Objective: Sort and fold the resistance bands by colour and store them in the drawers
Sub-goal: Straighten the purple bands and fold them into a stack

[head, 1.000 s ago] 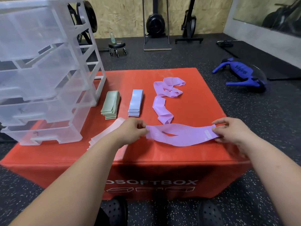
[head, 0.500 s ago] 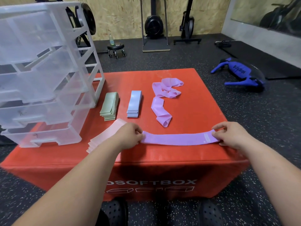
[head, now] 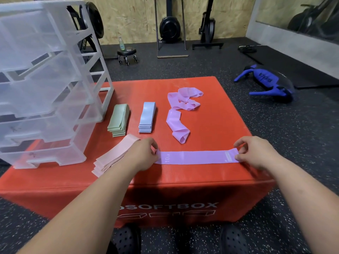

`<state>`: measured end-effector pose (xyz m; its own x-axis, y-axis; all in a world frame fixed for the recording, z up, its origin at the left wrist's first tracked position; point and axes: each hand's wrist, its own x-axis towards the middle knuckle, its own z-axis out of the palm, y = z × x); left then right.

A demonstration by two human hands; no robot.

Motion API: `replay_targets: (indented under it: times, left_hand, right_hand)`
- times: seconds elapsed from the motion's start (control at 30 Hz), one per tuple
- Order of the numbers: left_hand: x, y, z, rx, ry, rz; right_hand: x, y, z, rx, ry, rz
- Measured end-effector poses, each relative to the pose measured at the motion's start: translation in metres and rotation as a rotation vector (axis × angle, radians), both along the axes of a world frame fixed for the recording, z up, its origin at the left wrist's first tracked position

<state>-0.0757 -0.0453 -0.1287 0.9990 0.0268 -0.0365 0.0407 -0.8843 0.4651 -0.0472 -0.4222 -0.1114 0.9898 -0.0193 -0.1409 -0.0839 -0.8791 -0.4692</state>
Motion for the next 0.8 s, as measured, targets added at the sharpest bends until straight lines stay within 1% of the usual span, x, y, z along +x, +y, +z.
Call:
replay_targets:
  times: [0.1,0.2,0.37,0.47,0.63,0.73,0.8]
  left_hand:
    - [0.004,0.003,0.003,0.010,0.022,0.015]
    - [0.009,0.006,0.009,0.041,-0.050,0.033]
    - [0.018,0.005,0.013,-0.024,-0.118,0.039]
    - [0.027,0.000,0.012,0.001,-0.129,0.012]
    - [0.046,-0.009,0.004,0.003,-0.094,-0.022]
    - [0.057,-0.012,0.000,0.010,-0.127,-0.032]
    - [0.064,-0.014,0.000,0.004,-0.156,-0.037]
  right_hand:
    - [0.004,0.000,0.002,-0.020,0.000,-0.001]
    - [0.011,0.002,0.008,-0.017,-0.062,0.013]
    - [0.022,0.020,0.019,-0.016,-0.120,0.084]
    - [0.032,0.038,0.021,0.006,-0.140,0.136]
    - [0.051,0.082,0.017,0.046,-0.135,0.248]
    - [0.061,0.108,0.009,0.085,-0.128,0.334]
    - [0.068,0.122,0.001,0.070,-0.115,0.390]
